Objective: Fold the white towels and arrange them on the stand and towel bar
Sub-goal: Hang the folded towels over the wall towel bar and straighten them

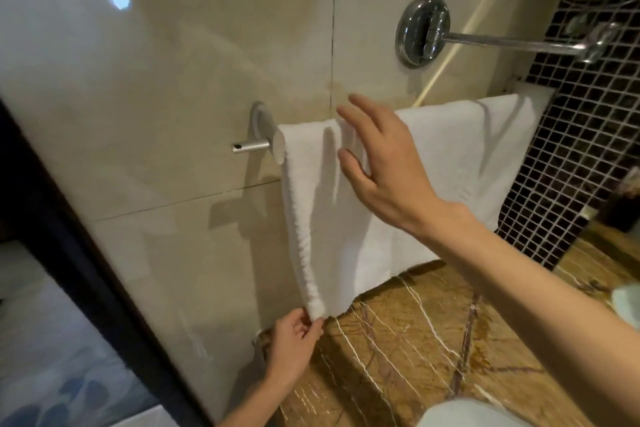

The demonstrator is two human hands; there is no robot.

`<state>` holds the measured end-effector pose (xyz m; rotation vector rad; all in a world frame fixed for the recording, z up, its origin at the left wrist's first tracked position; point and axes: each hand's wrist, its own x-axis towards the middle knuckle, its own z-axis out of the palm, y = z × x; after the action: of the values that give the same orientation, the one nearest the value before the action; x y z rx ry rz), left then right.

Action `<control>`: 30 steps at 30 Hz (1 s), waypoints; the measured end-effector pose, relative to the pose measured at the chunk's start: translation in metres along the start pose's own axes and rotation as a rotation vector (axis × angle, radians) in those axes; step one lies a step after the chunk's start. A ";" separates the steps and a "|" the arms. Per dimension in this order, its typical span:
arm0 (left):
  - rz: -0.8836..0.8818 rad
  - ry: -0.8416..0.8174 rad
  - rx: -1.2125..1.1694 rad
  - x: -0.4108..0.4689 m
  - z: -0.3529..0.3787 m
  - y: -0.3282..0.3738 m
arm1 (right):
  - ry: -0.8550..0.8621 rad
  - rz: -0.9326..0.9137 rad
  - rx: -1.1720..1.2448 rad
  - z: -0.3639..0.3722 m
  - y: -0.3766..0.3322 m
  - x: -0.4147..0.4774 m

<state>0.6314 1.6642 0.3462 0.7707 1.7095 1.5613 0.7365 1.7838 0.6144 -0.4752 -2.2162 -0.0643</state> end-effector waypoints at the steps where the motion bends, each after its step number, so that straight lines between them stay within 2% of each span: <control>1: 0.004 0.000 0.009 0.000 0.000 0.000 | -0.049 -0.036 -0.043 -0.001 -0.001 0.013; 5: 0.006 0.010 0.053 0.005 -0.003 0.000 | -0.257 -0.081 -0.076 0.006 -0.002 0.038; 11: 0.000 -0.018 0.055 0.022 -0.008 -0.004 | -0.294 -0.079 -0.045 0.011 0.001 0.047; 19: 0.007 -0.035 0.079 0.036 -0.008 -0.003 | -0.455 0.059 0.042 0.009 0.002 0.064; 25: 0.029 0.028 0.124 0.039 -0.007 -0.010 | -0.486 0.092 0.057 0.010 0.003 0.070; 30: -0.018 0.051 0.105 0.035 -0.009 -0.010 | -0.441 0.080 0.070 0.013 0.005 0.065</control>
<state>0.6037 1.6864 0.3337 0.7712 1.8424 1.5010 0.6915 1.8120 0.6550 -0.5822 -2.6148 0.1760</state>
